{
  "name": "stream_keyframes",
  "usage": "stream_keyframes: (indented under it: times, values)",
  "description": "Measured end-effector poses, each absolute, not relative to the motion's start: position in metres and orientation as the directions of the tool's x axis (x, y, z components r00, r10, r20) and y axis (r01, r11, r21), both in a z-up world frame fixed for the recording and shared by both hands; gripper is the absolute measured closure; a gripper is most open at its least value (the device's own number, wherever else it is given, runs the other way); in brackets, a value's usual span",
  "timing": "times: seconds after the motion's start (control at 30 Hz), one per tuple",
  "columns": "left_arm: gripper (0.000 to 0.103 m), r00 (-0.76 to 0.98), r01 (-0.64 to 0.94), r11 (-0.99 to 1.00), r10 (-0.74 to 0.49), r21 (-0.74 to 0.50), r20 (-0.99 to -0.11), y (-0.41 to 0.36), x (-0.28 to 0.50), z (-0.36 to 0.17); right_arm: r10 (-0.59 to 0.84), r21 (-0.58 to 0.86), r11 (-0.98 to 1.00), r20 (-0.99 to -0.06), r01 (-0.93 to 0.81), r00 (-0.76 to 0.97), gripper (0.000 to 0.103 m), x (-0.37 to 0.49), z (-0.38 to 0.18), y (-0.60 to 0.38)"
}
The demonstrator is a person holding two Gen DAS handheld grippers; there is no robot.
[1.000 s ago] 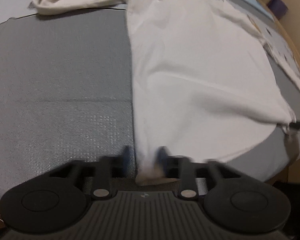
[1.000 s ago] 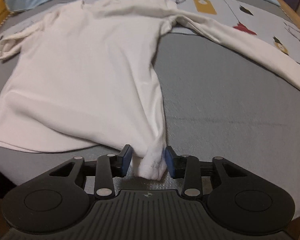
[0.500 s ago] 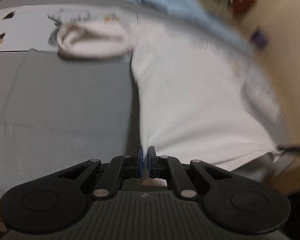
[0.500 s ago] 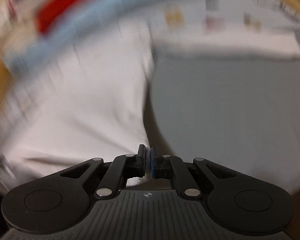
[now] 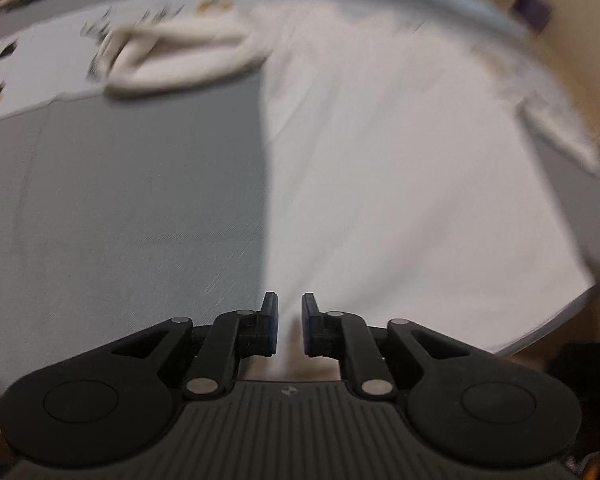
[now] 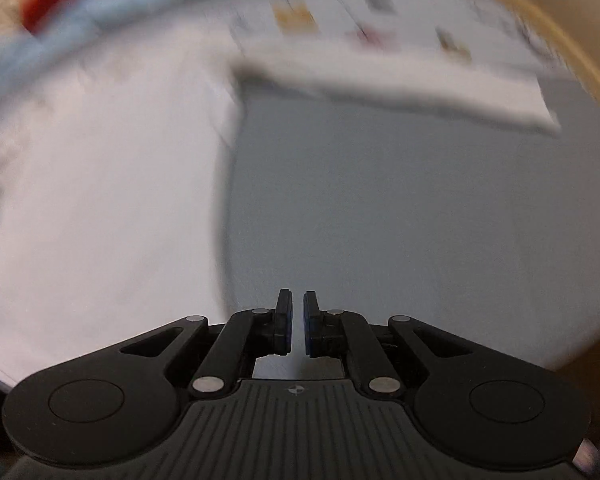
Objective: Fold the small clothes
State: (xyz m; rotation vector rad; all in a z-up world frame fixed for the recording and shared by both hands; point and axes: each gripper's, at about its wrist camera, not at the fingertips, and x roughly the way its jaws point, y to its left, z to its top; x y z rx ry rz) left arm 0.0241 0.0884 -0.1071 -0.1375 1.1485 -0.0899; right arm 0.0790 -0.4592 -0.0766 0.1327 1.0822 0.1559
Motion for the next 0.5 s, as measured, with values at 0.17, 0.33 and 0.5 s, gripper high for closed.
stream_keyframes:
  times: [0.17, 0.33, 0.5]
  values:
    - [0.089, 0.205, 0.08, 0.99, -0.127, -0.113, -0.97, 0.059, 0.031, -0.148, 0.382, 0.325, 0.921, -0.865, -0.217, 0.325, 0.085, 0.081, -0.099, -0.416]
    - [0.082, 0.258, 0.159, 0.985, -0.104, -0.064, -0.961, 0.044, 0.024, -0.139, 0.178, 0.101, 0.918, -0.969, -0.383, 0.17, 0.073, 0.076, -0.139, -0.369]
    - [0.07, 0.431, 0.047, 0.998, -0.05, -0.033, -0.901, 0.062, 0.033, -0.085, 0.287, 0.178, 0.94, -0.873, -0.29, 0.395, 0.073, 0.09, -0.086, -0.372]
